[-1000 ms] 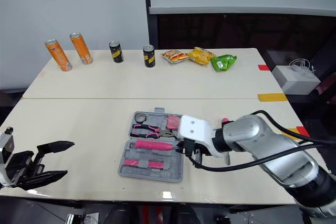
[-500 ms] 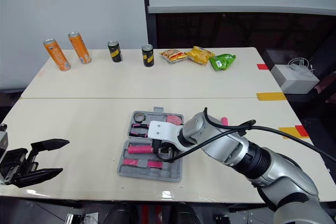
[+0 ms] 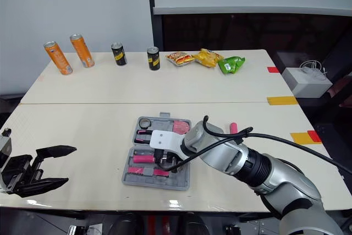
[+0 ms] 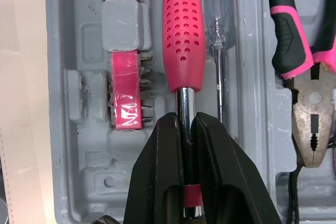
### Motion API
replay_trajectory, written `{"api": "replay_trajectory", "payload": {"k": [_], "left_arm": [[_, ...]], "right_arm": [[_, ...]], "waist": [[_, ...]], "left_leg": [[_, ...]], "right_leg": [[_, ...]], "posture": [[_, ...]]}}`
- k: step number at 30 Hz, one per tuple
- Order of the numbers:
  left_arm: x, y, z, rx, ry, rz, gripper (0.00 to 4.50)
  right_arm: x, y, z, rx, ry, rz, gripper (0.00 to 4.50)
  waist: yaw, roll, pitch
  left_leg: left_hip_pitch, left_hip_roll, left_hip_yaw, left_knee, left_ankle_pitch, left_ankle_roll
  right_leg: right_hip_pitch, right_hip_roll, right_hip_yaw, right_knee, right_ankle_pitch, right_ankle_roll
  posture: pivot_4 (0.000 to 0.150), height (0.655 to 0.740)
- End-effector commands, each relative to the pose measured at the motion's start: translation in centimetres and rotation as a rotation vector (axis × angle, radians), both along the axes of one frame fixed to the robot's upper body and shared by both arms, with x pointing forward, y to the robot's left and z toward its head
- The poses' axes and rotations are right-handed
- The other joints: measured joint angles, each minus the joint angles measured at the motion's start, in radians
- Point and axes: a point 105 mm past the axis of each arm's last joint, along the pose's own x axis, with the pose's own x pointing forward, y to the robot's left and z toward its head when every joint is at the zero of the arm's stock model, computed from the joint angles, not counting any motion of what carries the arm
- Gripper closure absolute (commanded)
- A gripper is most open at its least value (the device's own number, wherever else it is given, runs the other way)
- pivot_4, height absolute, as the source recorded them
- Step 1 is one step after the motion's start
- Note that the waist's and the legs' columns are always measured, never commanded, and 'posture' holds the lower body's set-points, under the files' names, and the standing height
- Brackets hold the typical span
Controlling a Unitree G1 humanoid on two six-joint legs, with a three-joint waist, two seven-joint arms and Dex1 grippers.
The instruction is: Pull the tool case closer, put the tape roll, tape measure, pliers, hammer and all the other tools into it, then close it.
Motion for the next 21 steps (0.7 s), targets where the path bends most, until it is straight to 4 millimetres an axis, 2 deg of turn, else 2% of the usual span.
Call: {"api": "replay_trajectory", "payload": {"k": [1,14,21], "left_arm": [[-0.33,-0.32,0.3,0.001,-0.018,-0.031,0.0],[0.05,0.42,-0.1,0.023,0.001,0.018,0.0],[0.07,0.39,-0.13,0.023,0.003,0.019,0.0]], "right_arm": [[-0.23,1.17,0.54,0.012,-0.031,0.036,4.46],[-0.72,1.29,0.89,0.037,-0.018,0.064,4.46],[-0.67,1.54,0.22,0.031,-0.008,0.055,4.46]], "waist": [[-0.001,0.0,0.0],[0.002,0.0,0.0],[0.001,0.0,0.0]], "left_leg": [[0.0,0.0,0.0,0.0,0.0,0.0],[0.0,0.001,0.0,0.0,0.001,-0.002],[0.0,0.001,0.0,0.0,0.001,-0.002]], "right_leg": [[0.0,0.0,0.0,0.0,0.0,0.0],[0.0,0.001,0.0,0.001,0.0,0.0],[0.0,0.001,0.0,0.001,0.001,0.001]], "posture": [[0.15,0.74],[0.15,0.74],[0.15,0.74]]}}
